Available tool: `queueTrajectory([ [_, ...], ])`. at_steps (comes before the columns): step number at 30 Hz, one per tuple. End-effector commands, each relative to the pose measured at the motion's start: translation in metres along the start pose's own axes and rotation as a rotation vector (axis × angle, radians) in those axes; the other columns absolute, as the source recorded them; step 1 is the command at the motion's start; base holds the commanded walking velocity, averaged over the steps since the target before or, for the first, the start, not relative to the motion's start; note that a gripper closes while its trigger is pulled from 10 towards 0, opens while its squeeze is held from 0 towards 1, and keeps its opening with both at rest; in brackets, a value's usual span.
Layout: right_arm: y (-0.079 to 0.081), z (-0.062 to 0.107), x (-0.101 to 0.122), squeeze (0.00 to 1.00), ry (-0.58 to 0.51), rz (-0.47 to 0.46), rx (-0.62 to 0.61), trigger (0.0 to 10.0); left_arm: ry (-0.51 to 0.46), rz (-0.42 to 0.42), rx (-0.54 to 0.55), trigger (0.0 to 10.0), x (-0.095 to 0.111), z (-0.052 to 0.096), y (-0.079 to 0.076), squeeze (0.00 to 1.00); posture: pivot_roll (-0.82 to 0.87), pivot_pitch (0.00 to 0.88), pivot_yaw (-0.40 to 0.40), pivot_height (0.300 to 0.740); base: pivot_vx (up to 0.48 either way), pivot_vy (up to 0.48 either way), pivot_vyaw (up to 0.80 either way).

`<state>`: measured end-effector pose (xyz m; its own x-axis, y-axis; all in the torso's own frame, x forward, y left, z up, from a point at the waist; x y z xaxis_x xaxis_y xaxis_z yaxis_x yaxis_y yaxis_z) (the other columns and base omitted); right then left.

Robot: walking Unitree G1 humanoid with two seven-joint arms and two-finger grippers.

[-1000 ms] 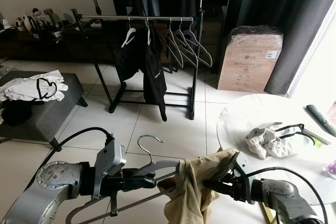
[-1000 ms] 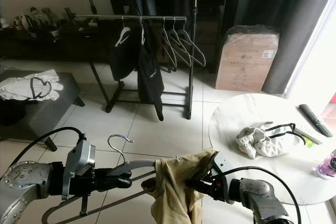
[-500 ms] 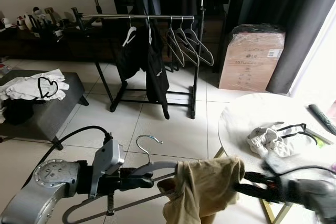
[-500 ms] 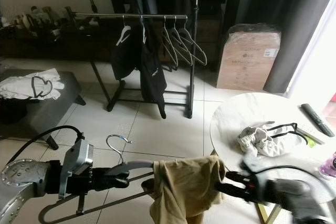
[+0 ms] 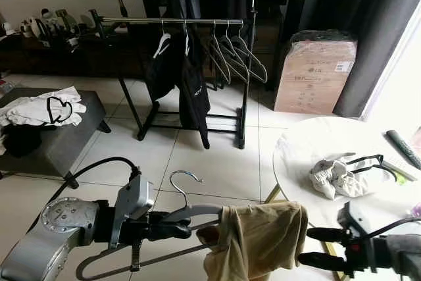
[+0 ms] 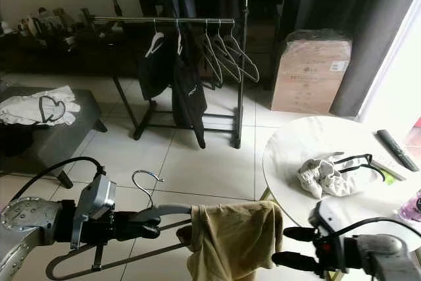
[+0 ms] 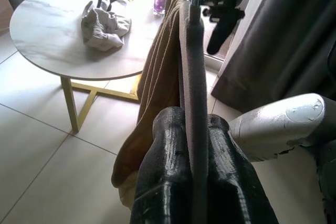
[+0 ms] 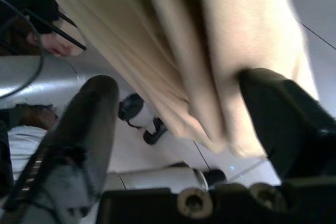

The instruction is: Hang hanger

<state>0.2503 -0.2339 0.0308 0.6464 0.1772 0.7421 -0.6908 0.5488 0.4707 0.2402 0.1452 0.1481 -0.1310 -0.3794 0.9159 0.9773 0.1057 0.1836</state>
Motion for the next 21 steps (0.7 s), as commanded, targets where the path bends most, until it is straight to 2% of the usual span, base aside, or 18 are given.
queueTrajectory([
  [1,0.001,-0.006,0.004,1.0,-0.003,0.013,0.005,10.0,-0.026,-0.041,-0.014,0.0,0.009,0.001,0.002,0.0,-0.07,0.059,0.028,0.74,0.0,0.0,0.0],
  [7,-0.005,-0.017,0.008,1.0,-0.028,0.026,-0.056,10.0,-0.029,-0.043,-0.026,0.0,0.01,0.0,0.001,0.0,-0.07,0.056,0.03,0.74,0.0,0.0,0.0],
  [15,0.004,-0.029,0.01,1.0,-0.038,0.029,0.003,10.0,-0.037,-0.046,-0.035,0.0,0.011,-0.004,0.0,0.0,-0.07,0.059,0.029,0.74,0.0,0.0,0.0],
  [16,0.006,-0.031,0.009,0.9,-0.036,0.025,0.02,10.0,-0.039,-0.047,-0.036,0.0,0.012,-0.004,0.0,0.0,-0.07,0.059,0.029,0.74,0.0,0.0,0.0],
  [17,0.008,-0.033,0.008,0.62,-0.034,0.023,0.036,10.0,-0.04,-0.047,-0.036,0.0,0.012,-0.005,0.0,0.0,-0.07,0.059,0.029,0.74,0.0,0.0,0.0],
  [18,0.01,-0.035,0.007,0.0,-0.03,0.022,0.05,10.0,-0.041,-0.048,-0.037,0.0,0.012,-0.005,0.0,0.0,-0.07,0.061,0.028,0.74,0.0,0.0,0.0],
  [21,0.014,-0.039,0.005,0.0,-0.026,0.016,0.072,10.0,-0.044,-0.049,-0.038,0.0,0.013,-0.006,0.0,0.0,-0.07,0.064,0.026,0.74,0.0,0.0,0.0],
])
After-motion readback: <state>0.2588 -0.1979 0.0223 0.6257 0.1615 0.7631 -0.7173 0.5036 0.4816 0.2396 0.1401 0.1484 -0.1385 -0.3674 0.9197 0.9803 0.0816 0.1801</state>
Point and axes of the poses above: a point about 5 cm out from each wrist's last joint towards the gripper, its own z axis pointing back from the gripper into the wrist, its own x axis along the axis of the wrist's last joint, y = z × x, the point moved 3 cm from there along -z, pointing out of the wrist towards the gripper, and after that the axes turned 9 degrees about -z, right-handed, at the moved point
